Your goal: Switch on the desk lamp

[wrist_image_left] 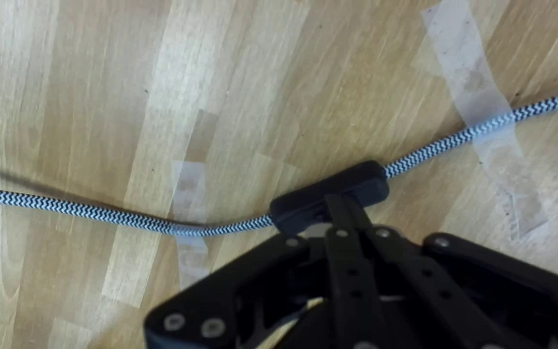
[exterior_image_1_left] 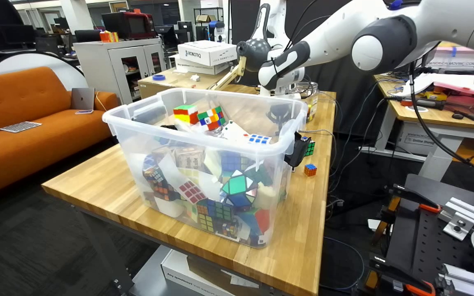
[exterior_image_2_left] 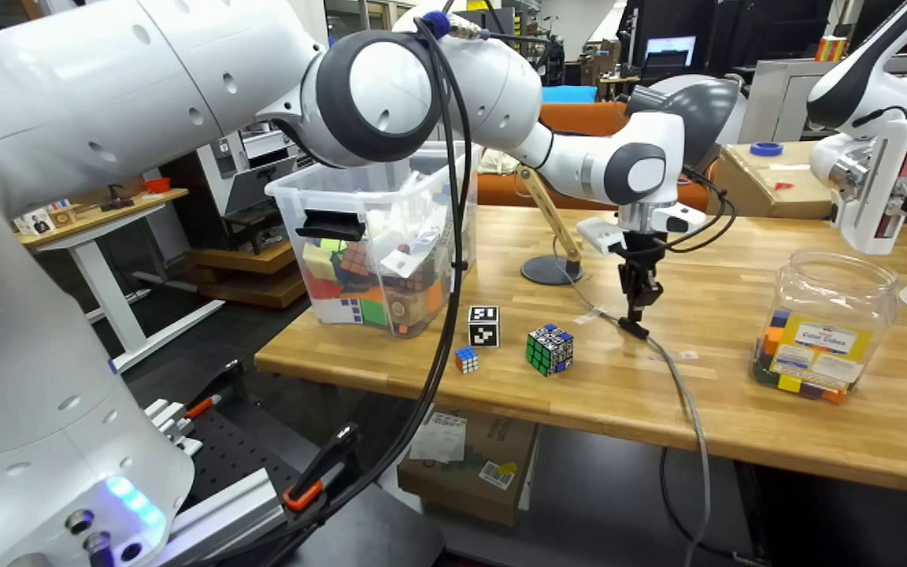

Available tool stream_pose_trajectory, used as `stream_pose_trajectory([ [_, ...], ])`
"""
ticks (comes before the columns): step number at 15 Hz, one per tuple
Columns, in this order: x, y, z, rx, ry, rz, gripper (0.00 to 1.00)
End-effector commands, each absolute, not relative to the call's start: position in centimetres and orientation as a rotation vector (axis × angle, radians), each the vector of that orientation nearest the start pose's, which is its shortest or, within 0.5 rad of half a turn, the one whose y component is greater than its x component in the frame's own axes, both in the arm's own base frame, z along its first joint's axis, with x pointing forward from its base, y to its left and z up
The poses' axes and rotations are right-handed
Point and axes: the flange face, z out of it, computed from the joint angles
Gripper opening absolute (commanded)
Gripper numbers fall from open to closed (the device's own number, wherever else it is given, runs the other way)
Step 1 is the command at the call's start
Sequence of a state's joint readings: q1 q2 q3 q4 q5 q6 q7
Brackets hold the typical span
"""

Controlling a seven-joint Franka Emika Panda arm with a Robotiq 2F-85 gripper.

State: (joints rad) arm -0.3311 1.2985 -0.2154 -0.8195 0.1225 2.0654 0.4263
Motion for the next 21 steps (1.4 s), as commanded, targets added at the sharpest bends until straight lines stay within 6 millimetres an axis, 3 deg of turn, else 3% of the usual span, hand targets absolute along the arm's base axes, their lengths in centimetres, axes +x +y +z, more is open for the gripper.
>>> stream_pose_trajectory([
  [1,71.0,-33.7,10.5,-2.918,1.366,0.085,0.00],
  [10,70.9,-33.2,10.3,-2.923,1.352,0.113,0.00],
  [21,72.2,-32.8,15.3,-2.942,1.302,-0.016,0.00],
])
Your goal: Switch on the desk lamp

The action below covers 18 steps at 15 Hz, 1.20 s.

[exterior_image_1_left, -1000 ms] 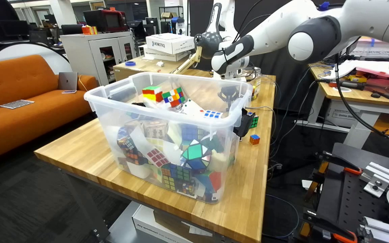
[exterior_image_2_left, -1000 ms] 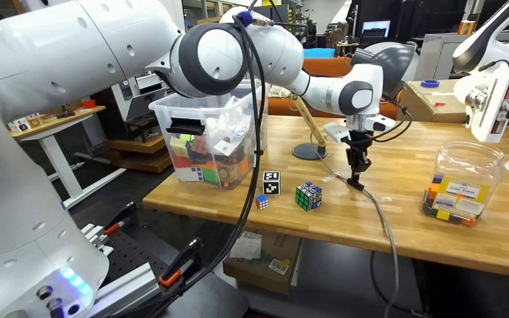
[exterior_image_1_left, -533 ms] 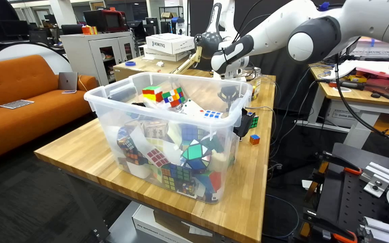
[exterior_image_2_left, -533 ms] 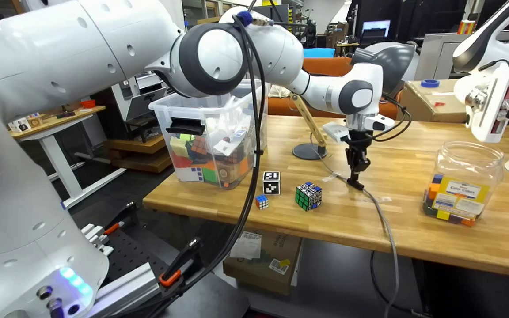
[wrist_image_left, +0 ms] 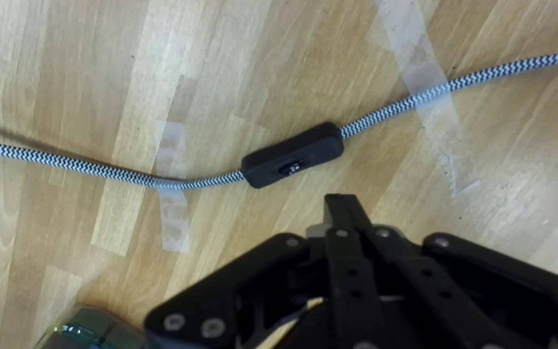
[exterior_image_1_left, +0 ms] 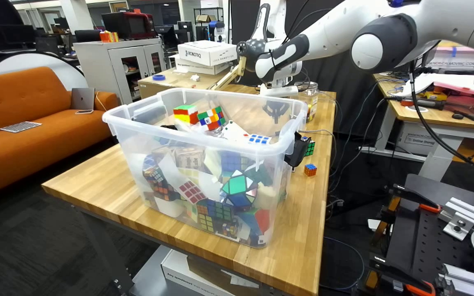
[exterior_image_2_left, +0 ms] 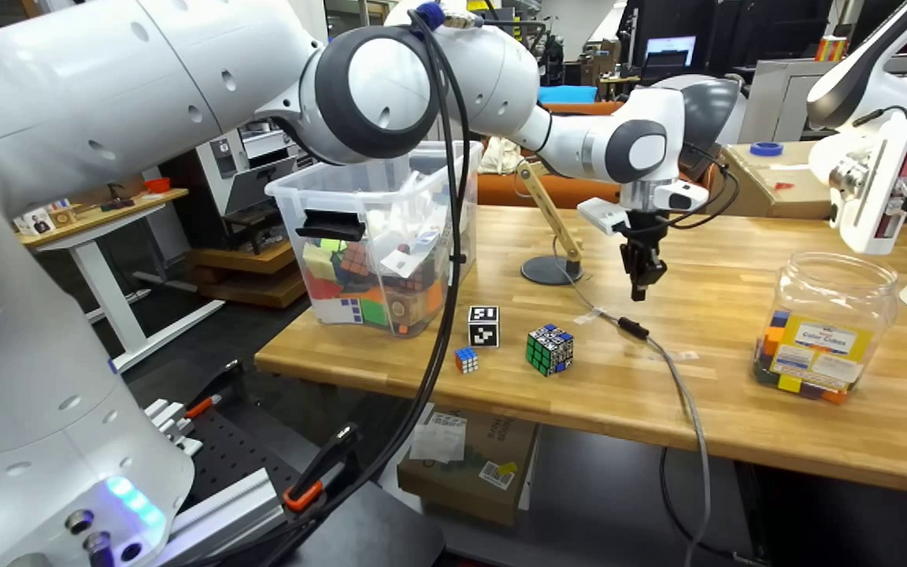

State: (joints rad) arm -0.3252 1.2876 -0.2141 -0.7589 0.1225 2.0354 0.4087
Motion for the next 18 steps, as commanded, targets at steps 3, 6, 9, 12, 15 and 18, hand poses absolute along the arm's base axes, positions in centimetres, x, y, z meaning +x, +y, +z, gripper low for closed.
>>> stream_pose_trajectory([
  [3,72.5,-32.1,16.8,-2.942,1.276,-0.038,0.00],
  [6,72.1,-31.2,18.1,-2.954,1.242,-0.041,0.00],
  [9,70.8,-31.2,19.6,-2.963,1.235,-0.042,0.00],
  [12,68.9,-31.9,21.5,-2.954,1.253,-0.054,0.00],
  [15,67.1,-31.7,24.0,-2.943,1.248,-0.095,0.00],
  [18,65.2,-30.9,27.3,-2.930,1.260,-0.148,0.00],
])
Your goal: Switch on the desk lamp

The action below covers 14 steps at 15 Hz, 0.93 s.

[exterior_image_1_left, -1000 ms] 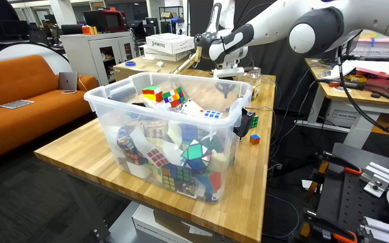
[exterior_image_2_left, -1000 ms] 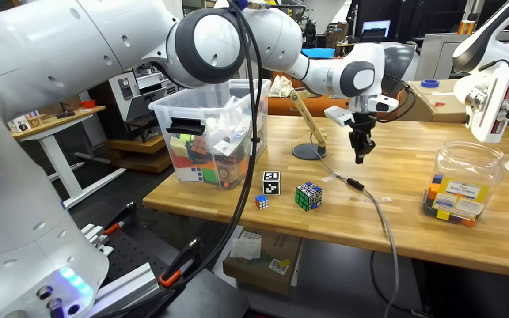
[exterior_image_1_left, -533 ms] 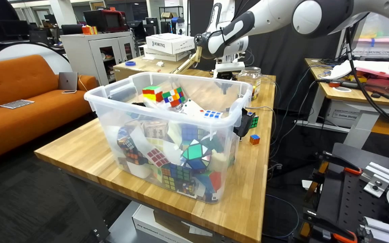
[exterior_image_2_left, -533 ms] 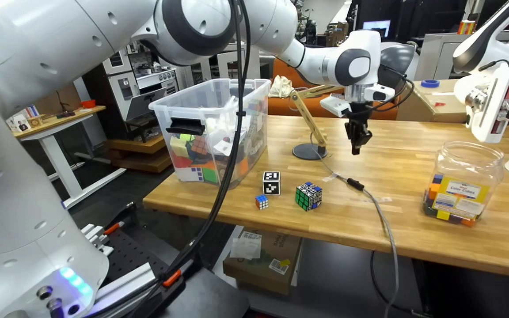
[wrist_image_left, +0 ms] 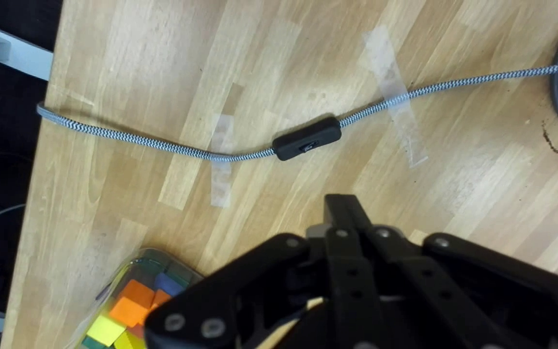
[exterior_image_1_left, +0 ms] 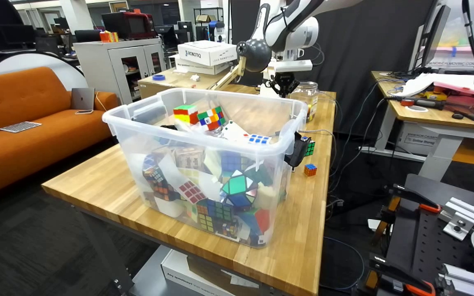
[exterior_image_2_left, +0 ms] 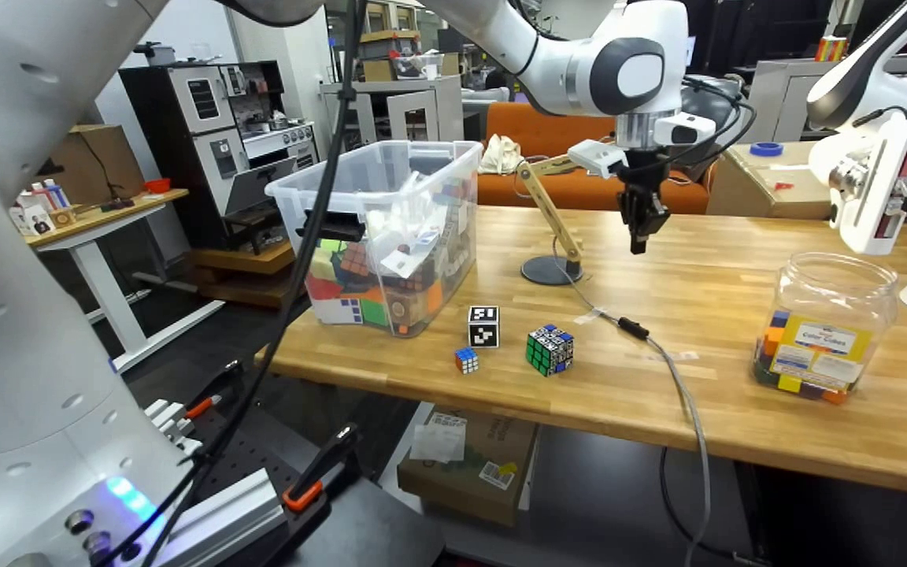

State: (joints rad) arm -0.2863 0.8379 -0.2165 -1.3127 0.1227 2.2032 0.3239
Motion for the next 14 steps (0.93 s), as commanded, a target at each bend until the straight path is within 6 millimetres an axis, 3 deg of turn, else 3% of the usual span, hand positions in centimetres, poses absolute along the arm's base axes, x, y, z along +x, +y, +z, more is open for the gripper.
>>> stream_pose_trajectory([
  [1,64.4,-30.5,28.4,-2.924,1.269,-0.161,0.00],
  [7,58.4,-26.2,34.6,-2.850,1.345,-0.189,0.00],
  [14,53.9,-21.3,40.5,-2.760,1.372,-0.384,0.00],
])
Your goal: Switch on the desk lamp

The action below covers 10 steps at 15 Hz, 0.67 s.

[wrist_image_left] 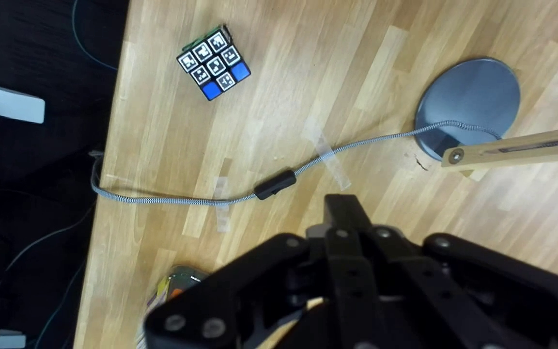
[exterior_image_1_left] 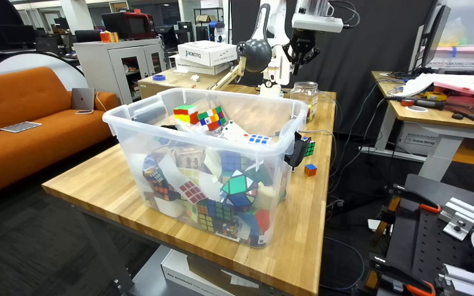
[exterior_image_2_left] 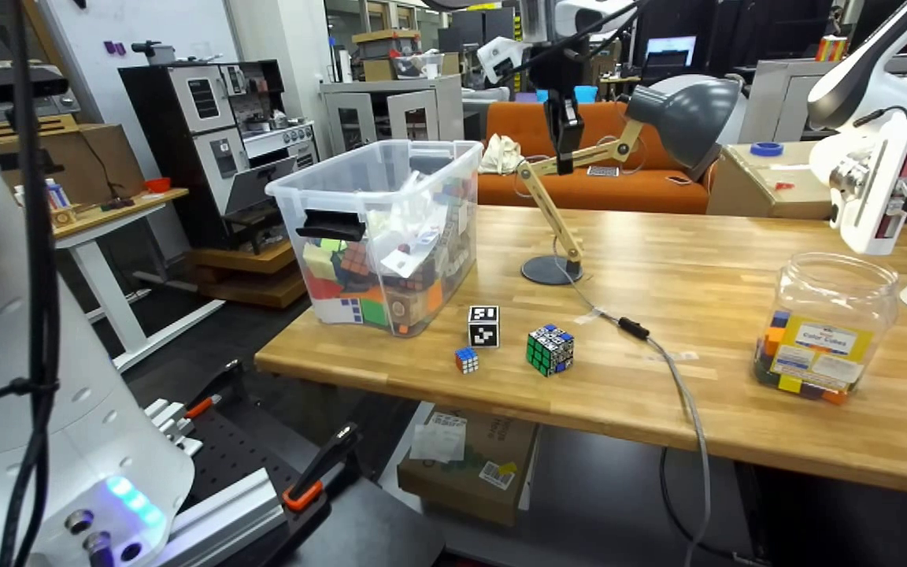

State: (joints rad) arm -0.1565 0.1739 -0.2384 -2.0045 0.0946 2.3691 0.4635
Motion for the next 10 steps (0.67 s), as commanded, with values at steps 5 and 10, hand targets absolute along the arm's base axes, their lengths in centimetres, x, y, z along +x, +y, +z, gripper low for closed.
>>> stream_pose_trajectory([
  [5,50.6,-19.1,41.3,-2.786,1.451,-0.350,0.00],
  [10,49.7,-18.2,40.3,-2.761,1.498,-0.297,0.04],
])
